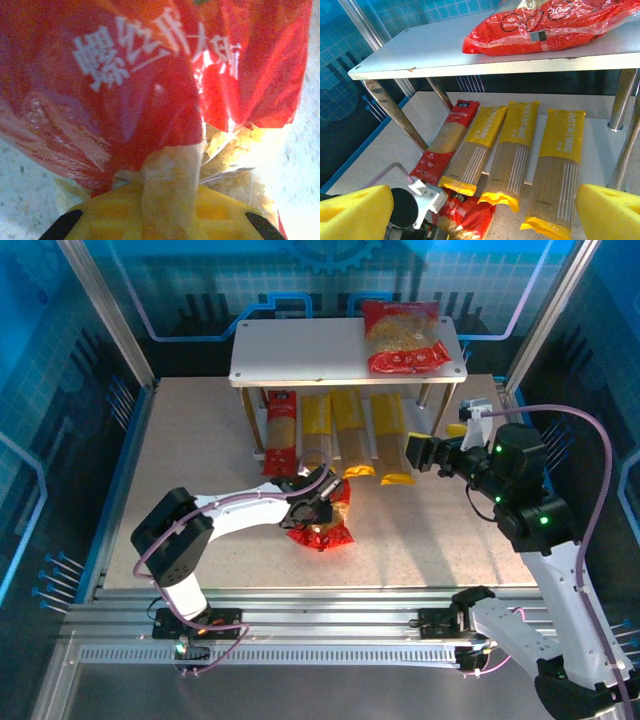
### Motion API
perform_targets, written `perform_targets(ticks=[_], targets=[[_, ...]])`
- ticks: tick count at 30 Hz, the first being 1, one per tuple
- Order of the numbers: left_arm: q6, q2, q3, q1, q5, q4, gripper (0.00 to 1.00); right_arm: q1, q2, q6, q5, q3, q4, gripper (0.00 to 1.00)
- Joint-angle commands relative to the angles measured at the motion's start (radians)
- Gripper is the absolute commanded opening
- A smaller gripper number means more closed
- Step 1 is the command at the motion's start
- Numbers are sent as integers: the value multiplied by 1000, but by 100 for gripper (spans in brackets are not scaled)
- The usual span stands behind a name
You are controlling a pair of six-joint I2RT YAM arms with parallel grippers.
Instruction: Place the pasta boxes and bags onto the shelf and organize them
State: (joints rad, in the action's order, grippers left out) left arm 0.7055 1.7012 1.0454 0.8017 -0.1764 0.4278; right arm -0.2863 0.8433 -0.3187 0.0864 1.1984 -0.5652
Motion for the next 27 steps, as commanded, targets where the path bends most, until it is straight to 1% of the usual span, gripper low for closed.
perform_targets(ticks=[1, 5, 8, 12, 15, 20, 23, 27], targets=[[-48, -67, -88, 17, 165, 95, 0, 13, -13, -19, -8, -16, 18, 94], [-67, -176, -103, 16, 166, 114, 0, 13, -8, -32, -17, -28, 19, 94], [-99, -262, -74, 17, 179, 152, 0, 13, -5, -40, -26, -31, 21, 94], [-151, -371, 34, 15, 177, 286, 0, 13, -3, -38, -56, -34, 8, 94], [-179, -455, 110, -4, 178, 366, 0, 13, -1, -32, -88, -45, -8, 94], [-204, -568, 209, -74, 233, 399, 0, 13, -1, -50, -101, -75, -10, 93], [-239, -597, 313, -114, 264, 410, 0, 12, 3, -62, -97, -79, -9, 93], [-315, -582, 504, -153, 283, 456, 0, 0, 20, -61, -96, -68, -10, 92]])
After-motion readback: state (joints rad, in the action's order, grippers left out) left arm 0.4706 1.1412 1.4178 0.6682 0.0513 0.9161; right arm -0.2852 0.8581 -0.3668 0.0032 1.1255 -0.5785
